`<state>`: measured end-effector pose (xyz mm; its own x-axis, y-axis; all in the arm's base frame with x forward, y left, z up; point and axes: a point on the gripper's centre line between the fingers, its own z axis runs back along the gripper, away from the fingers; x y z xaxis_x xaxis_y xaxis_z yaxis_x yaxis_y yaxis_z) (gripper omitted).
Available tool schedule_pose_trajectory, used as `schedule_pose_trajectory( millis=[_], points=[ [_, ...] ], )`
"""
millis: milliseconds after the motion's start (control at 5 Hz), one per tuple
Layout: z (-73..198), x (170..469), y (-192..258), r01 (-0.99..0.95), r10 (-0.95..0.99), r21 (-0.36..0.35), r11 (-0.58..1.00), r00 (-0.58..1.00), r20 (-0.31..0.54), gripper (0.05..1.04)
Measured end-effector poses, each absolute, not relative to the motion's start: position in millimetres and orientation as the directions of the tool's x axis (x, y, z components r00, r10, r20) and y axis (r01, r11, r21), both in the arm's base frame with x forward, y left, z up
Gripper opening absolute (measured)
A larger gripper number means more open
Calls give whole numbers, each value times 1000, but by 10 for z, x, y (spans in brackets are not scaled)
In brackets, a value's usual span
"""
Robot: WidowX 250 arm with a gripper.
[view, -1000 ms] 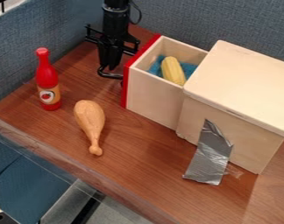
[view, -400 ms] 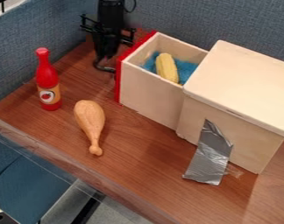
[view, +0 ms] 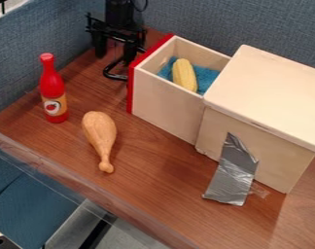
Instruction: Open drawer drawer
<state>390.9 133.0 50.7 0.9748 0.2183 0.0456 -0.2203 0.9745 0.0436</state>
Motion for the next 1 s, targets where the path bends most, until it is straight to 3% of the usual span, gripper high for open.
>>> schedule_pose_trajectory(
  millis=[200, 600, 800, 1000],
  points=[
    [649, 3859, 1301, -223, 222, 35, 974, 974, 42, 1022],
    [1301, 3690, 1275, -241, 238, 17, 970, 965, 108, 1008],
    [1517, 3551, 1209, -218, 212, 46, 975, 971, 108, 1008],
    [1613, 3508, 883, -62, 57, 54, 997, 994, 90, 1008]
  ],
)
